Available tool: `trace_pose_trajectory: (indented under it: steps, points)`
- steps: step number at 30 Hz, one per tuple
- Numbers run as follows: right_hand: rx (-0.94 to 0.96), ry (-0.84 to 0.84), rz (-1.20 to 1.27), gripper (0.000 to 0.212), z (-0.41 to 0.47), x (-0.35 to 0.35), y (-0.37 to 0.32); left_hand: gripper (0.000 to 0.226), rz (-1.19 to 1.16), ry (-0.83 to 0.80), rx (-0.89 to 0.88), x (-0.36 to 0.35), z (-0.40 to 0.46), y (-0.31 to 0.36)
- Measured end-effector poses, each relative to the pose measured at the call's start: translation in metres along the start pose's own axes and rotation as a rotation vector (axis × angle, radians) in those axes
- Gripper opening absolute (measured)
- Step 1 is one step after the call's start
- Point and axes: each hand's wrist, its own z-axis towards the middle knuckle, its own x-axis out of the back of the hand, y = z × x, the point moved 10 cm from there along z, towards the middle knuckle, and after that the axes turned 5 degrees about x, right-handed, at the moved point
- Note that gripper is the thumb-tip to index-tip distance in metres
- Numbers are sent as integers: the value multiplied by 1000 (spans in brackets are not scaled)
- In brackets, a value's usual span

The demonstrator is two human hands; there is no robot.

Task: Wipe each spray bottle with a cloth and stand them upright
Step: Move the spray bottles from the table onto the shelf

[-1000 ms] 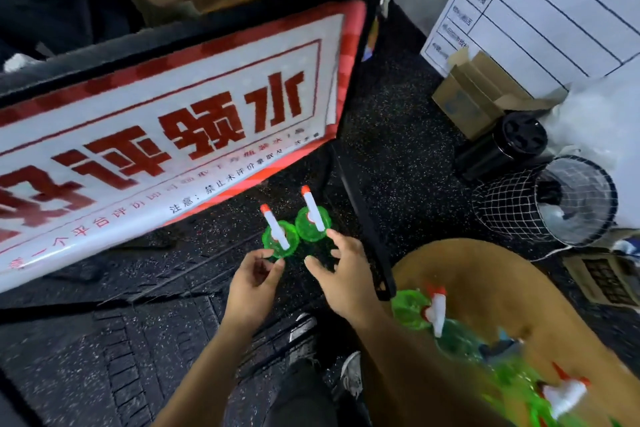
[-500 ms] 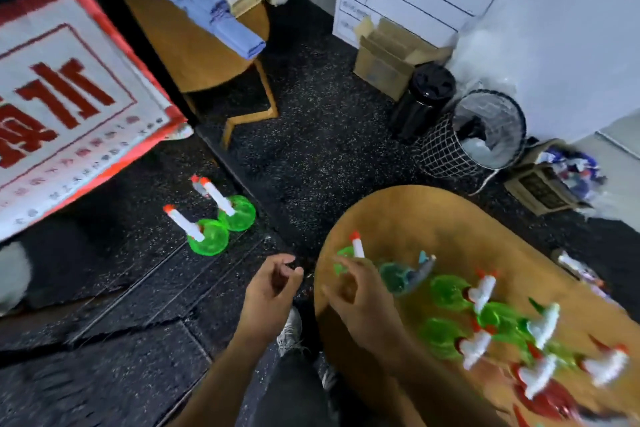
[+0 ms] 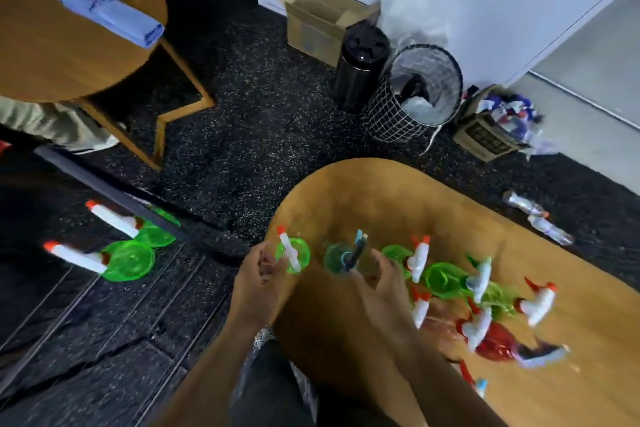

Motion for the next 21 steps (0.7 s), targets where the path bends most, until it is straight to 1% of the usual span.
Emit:
trace_pose_trajectory:
  steps: [2, 4, 7, 10, 12, 16, 21]
  points:
    - [-70, -34, -18, 70, 12, -3, 14, 33, -9, -17, 43, -11, 9, -3]
    - [-106, -72, -37, 69, 24, -10, 25, 36, 4, -52, 82, -22, 17, -6]
    - [-130, -128, -34, 57, 34, -21, 33, 36, 59, -130, 125, -36, 30, -15]
    - [-130, -154, -42, 49, 40, -26, 37, 23, 35, -162, 150, -41, 33, -17]
    - [-123, -159, -56, 45, 43, -28, 37, 11, 7, -158, 123, -40, 35, -10]
    - [-98, -160, -60, 41, 44, -28, 30, 22, -9, -148, 73, -38, 36, 2]
    - [-119, -171, 26, 18, 49, -30, 27, 20, -20, -143, 90, -34, 30, -2]
